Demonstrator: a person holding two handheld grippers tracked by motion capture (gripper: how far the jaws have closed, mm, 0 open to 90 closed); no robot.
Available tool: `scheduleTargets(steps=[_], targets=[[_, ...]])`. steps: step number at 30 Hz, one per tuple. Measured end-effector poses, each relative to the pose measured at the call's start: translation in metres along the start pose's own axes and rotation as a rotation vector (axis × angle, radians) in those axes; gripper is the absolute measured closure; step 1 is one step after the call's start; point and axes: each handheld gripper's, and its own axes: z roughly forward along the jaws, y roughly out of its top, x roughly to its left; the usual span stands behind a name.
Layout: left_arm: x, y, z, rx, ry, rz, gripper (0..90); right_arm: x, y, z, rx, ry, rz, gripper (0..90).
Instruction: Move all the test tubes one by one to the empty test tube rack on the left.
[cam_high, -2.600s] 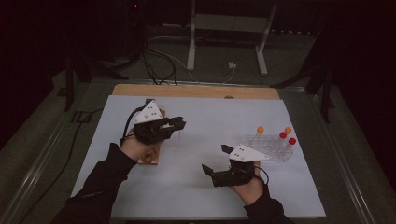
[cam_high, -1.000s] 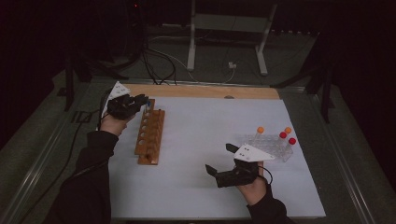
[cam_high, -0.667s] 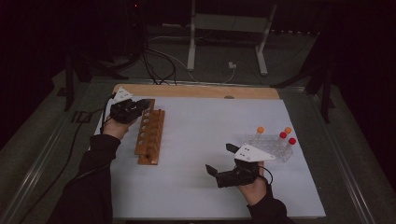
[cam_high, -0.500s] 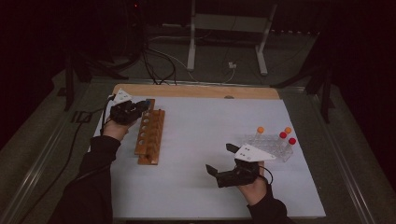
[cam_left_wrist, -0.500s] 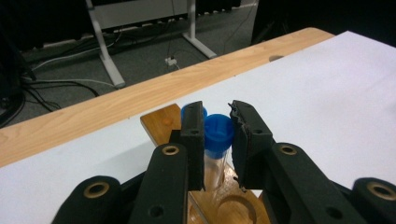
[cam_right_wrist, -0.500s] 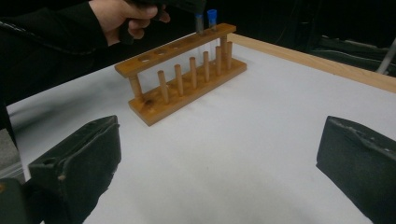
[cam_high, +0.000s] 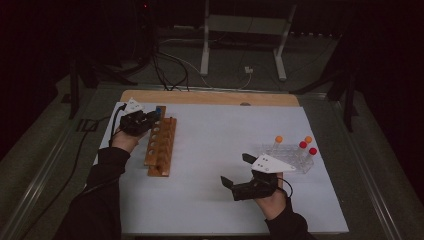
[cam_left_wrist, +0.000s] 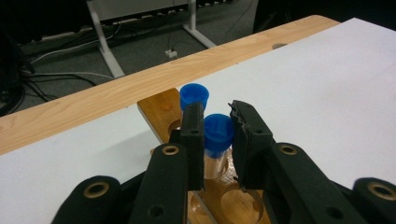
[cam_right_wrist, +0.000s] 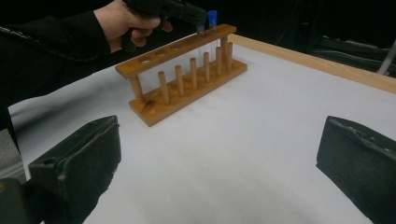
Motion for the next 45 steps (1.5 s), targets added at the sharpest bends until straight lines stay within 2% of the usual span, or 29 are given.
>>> scheduleTargets(steps=[6, 10, 13, 18, 23, 30, 34, 40, 45], targets=[[0.0, 0.0, -0.001, 0.013, -0.007, 0.007, 76.8, 0.001, 0.0, 0.001, 0.005, 0.006, 0.001, 0.0], [0.0, 0.003, 0.0, 0.032, -0.029, -0.001, 75.4, 0.001, 0.0, 0.001, 0.006, 0.007, 0.001, 0.0], [-0.002, 0.003, -0.003, 0.028, -0.043, -0.001, 63.7, 0.0, 0.001, 0.0, 0.003, 0.005, 0.001, 0.0], [-0.012, 0.007, -0.018, 0.012, -0.071, 0.01, 35.5, -0.001, 0.002, -0.001, -0.004, -0.001, 0.0, 0.0], [-0.025, 0.009, -0.035, -0.003, -0.12, 0.018, 18.7, -0.003, 0.003, -0.003, -0.002, -0.011, -0.004, 0.0], [-0.051, 0.006, -0.053, -0.017, -0.218, 0.04, 3.7, -0.012, 0.008, -0.011, -0.012, -0.045, -0.006, 0.0], [-0.066, 0.003, -0.062, -0.036, -0.279, 0.054, 1.8, -0.022, 0.012, -0.021, -0.021, -0.078, -0.007, 0.0], [-0.084, -0.004, -0.067, -0.04, -0.352, 0.063, 1.6, -0.041, 0.012, -0.038, -0.036, -0.161, 0.009, 0.0], [-0.097, -0.009, -0.065, -0.025, -0.387, 0.076, 1.6, -0.058, 0.011, -0.054, -0.04, -0.23, 0.023, 0.0]])
